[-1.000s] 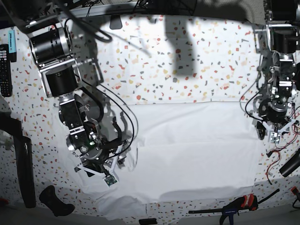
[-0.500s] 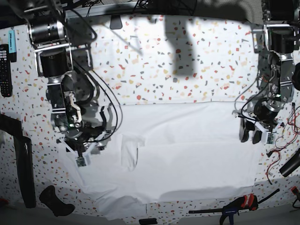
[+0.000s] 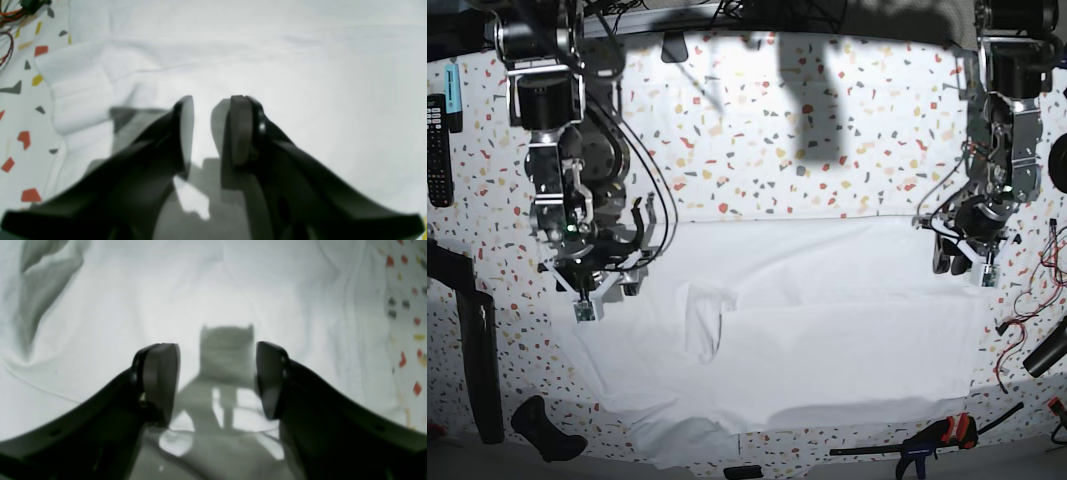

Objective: Fold the T-shirt properly

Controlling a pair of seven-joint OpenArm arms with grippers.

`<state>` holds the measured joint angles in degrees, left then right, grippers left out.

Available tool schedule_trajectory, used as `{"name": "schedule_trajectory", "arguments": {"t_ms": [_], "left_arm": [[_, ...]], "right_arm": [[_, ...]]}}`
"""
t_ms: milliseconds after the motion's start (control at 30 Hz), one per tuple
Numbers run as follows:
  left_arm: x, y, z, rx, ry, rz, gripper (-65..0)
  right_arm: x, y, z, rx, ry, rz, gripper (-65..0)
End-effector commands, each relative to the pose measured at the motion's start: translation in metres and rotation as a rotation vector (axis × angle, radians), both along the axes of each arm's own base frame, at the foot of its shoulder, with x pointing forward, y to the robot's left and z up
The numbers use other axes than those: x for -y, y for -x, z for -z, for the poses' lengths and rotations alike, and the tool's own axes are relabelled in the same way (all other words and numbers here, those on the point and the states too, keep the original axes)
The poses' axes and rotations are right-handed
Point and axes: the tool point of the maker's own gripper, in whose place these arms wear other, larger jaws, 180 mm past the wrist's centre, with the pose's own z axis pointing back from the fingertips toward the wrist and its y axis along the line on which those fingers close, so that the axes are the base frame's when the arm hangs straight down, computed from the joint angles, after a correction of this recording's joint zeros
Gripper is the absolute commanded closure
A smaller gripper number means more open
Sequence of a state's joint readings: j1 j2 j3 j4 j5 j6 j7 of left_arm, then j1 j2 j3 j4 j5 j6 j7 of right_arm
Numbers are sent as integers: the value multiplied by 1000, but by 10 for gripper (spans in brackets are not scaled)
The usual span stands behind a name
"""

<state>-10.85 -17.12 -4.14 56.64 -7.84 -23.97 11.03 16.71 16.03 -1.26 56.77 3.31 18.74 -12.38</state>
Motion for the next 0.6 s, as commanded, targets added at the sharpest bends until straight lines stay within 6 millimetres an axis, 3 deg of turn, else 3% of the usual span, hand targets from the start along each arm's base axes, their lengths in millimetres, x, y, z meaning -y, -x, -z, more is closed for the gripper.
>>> {"name": "schedule_trajectory", "arguments": {"t_ms": [0,100,233,433,567], "left_arm": [[-10,0,-1,-15,-25,-13,-176],[-10,6,4,-34,-9,-20,-176],[-7,30,27,-139,49,-41,-176],[-8,70,54,-199,46,-43,-176],[-6,85,56,-199,42,-32,-176]], "right_arm": [[4,0,-2,-8,14,-3,-372],[2,16,14,-53,-15,5,-372],[1,31,26,-85,-13,3,-372],[-4,44,26,-97,-4,-14,-372],[-11,52,19,-79,0,-34,-372]]}}
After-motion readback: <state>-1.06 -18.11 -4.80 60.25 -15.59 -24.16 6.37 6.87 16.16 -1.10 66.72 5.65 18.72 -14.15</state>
